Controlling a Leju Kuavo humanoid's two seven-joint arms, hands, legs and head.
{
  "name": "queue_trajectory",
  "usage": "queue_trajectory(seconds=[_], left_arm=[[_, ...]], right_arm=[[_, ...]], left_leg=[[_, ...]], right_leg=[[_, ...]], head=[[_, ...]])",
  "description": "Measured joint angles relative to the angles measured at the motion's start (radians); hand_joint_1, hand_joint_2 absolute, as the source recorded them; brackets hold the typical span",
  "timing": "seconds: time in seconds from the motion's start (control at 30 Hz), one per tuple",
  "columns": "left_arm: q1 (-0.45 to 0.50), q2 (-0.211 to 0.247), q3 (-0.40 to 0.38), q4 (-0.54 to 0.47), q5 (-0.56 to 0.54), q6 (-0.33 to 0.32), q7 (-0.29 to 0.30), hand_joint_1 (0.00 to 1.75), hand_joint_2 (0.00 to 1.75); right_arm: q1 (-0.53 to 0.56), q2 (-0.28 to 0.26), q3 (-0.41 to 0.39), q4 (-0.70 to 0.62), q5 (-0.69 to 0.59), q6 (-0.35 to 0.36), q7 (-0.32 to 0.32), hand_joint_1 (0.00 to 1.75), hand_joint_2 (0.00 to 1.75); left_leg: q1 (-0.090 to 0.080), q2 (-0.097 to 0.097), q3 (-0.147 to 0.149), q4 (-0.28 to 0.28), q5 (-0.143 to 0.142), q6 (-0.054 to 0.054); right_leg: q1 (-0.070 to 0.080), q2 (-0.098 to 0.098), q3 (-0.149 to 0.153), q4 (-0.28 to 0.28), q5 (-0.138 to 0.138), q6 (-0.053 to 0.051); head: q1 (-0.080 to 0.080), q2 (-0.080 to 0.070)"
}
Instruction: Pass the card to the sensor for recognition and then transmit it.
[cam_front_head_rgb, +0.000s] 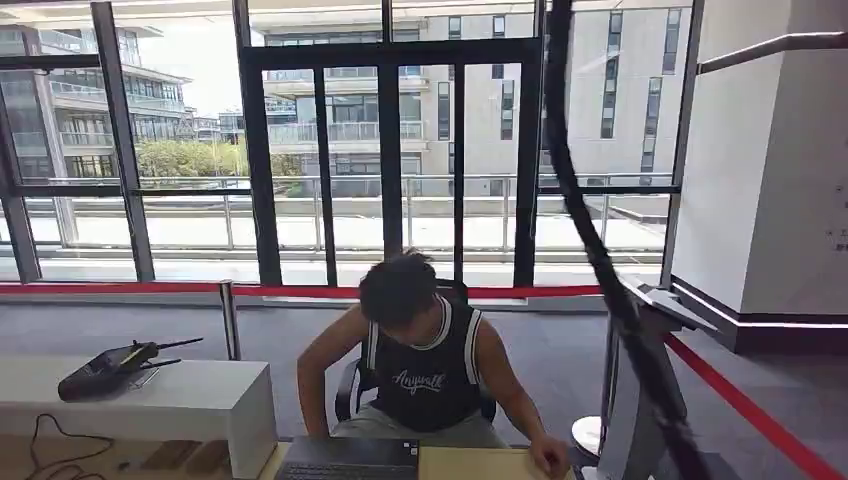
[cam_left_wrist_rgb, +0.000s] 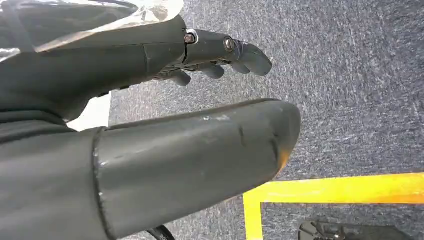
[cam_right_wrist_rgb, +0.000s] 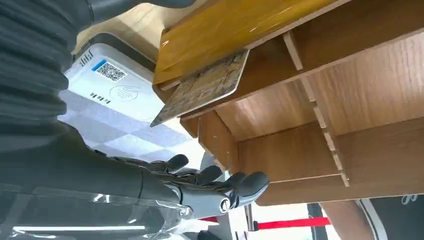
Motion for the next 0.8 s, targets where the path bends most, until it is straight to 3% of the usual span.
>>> queue_trajectory(seconds=[0.23, 0.27, 0.3, 0.33, 0.37, 0.8], left_arm=[[0.000, 0.000, -0.001, 0.000, 0.002, 0.000, 0.001, 0.00, 0.00], [0.000, 0.000, -0.001, 0.000, 0.002, 0.000, 0.001, 0.00, 0.00], [0.000, 0.000, -0.001, 0.000, 0.002, 0.000, 0.001, 0.00, 0.00], [0.000, 0.000, -0.002, 0.000, 0.002, 0.000, 0.000, 0.00, 0.00], [0.000, 0.000, -0.002, 0.000, 0.002, 0.000, 0.000, 0.00, 0.00], [0.000, 0.000, -0.020, 0.000, -0.005, -0.005, 0.001, 0.00, 0.00]], right_arm=[[0.000, -0.004, -0.004, 0.000, 0.000, 0.000, 0.000, 0.00, 1.75], [0.000, -0.004, -0.004, 0.000, 0.000, 0.000, 0.000, 0.24, 1.75], [0.000, -0.004, -0.004, 0.000, -0.001, 0.000, -0.002, 0.24, 1.75], [0.000, -0.004, -0.004, 0.000, -0.003, 0.000, -0.004, 1.55, 1.75], [0.000, -0.004, -0.004, 0.000, -0.008, 0.000, -0.007, 1.69, 1.75], [0.002, -0.004, -0.006, 0.000, -0.021, -0.001, -0.018, 1.75, 1.75]], left_leg=[[0.000, 0.000, 0.000, 0.000, 0.000, 0.000], [0.000, 0.000, 0.000, 0.000, 0.000, 0.000], [0.000, 0.000, 0.000, 0.000, 0.000, 0.000], [0.000, 0.000, 0.000, 0.000, 0.000, 0.000], [0.000, 0.000, 0.000, 0.000, 0.000, 0.000], [0.000, 0.000, 0.000, 0.000, 0.000, 0.000]], right_leg=[[0.000, 0.000, 0.000, 0.000, 0.000, 0.000], [0.000, 0.000, 0.000, 0.000, 0.000, 0.000], [0.000, 0.000, 0.000, 0.000, 0.000, 0.000], [0.000, 0.000, 0.000, 0.000, 0.000, 0.000], [0.000, 0.000, 0.000, 0.000, 0.000, 0.000], [0.000, 0.000, 0.000, 0.000, 0.000, 0.000]], head=[[0.000, 0.000], [0.000, 0.000], [0.000, 0.000], [0.000, 0.000], [0.000, 0.000], [0.000, 0.000]])
